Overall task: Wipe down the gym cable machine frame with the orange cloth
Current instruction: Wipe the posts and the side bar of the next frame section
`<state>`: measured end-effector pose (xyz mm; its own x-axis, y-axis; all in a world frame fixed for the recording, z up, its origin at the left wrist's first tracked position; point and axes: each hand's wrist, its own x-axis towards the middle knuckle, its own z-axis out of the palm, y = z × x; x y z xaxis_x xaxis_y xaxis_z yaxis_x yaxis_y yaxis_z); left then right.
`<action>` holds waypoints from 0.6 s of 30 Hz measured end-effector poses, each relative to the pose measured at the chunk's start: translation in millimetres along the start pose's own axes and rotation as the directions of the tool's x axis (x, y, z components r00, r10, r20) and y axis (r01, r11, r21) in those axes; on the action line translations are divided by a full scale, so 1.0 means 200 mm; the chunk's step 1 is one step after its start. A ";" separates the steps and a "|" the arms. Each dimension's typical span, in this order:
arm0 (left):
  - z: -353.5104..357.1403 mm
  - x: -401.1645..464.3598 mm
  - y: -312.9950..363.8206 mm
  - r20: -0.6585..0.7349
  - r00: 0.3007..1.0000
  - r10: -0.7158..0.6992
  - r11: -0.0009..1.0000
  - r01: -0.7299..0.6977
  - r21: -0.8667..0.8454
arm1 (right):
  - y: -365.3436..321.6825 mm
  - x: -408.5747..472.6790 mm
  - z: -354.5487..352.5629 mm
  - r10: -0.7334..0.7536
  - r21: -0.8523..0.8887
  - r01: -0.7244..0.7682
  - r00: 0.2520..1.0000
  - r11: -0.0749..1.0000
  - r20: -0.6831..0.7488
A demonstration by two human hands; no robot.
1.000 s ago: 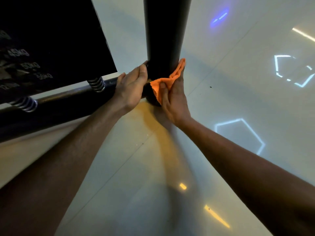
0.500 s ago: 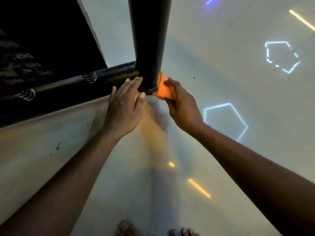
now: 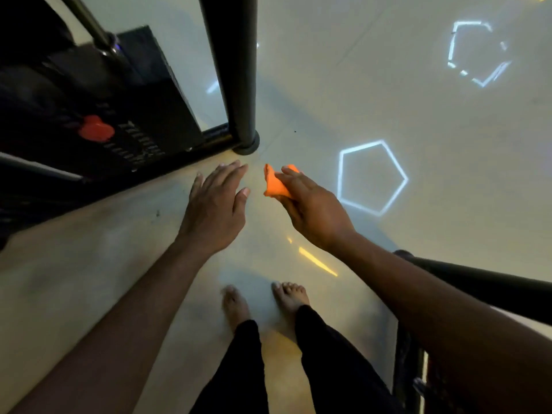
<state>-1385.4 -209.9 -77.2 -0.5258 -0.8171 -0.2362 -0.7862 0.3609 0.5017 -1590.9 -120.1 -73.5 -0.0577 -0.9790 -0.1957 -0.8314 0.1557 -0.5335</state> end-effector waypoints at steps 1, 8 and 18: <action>-0.12 -0.06 0.07 0.023 1.000 -0.001 1.000 0.001 0.021 | -0.09 -0.05 -0.10 0.007 0.005 -0.007 1.000 1.000 0.000; -0.98 -0.37 0.50 0.095 0.984 0.153 0.969 -0.168 0.180 | -0.76 -0.36 -0.83 0.151 0.062 -0.148 0.987 0.987 -0.049; -2.00 -0.74 0.93 0.026 0.946 0.324 0.921 -0.322 0.221 | -1.54 -0.79 -1.63 0.199 0.105 -0.174 0.922 0.979 -0.332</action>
<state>-1324.7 -201.1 383.4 -0.7604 -0.6443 -0.0821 -0.6265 0.6943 0.3541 -1506.2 -56.1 389.9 -0.4023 -0.9154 -0.0138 -0.7460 0.3365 -0.5747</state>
